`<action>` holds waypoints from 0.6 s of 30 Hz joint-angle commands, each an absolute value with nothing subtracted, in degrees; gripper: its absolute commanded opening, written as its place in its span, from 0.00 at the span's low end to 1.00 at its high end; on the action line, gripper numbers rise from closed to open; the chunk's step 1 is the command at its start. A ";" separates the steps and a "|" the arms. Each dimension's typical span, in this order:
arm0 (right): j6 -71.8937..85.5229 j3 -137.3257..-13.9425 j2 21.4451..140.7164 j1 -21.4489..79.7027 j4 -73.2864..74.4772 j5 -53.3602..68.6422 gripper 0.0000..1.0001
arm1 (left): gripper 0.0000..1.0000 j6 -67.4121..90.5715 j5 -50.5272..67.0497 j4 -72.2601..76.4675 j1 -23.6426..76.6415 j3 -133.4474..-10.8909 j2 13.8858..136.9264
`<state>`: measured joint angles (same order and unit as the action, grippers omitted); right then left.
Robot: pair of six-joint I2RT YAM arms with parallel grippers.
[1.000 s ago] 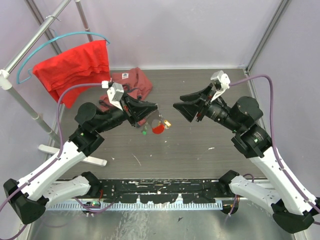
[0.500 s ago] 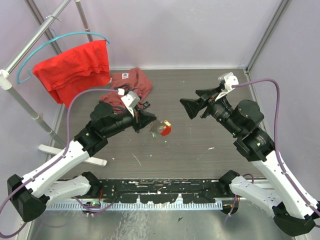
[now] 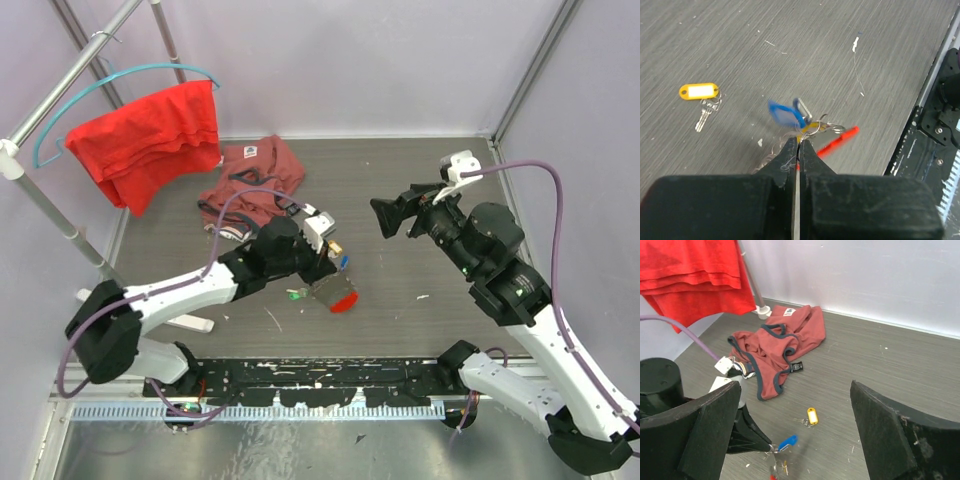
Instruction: Put the keys on the keyring
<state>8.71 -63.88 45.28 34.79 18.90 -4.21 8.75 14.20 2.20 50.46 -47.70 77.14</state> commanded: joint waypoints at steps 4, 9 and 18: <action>9.05 -62.31 41.88 34.78 16.88 -11.83 1.00 | 0.24 12.42 18.29 12.89 50.67 -50.86 86.51; 7.03 -61.79 42.14 34.76 18.40 -14.86 1.00 | 0.37 13.18 20.11 12.52 50.64 -52.61 88.89; 6.17 -62.42 44.93 34.78 22.36 -18.61 1.00 | 0.77 11.88 12.96 2.78 45.41 -53.16 78.51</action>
<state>7.42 -61.25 44.03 34.79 22.79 -17.06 11.70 16.08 5.69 49.45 -51.51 84.82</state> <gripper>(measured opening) 0.998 0.676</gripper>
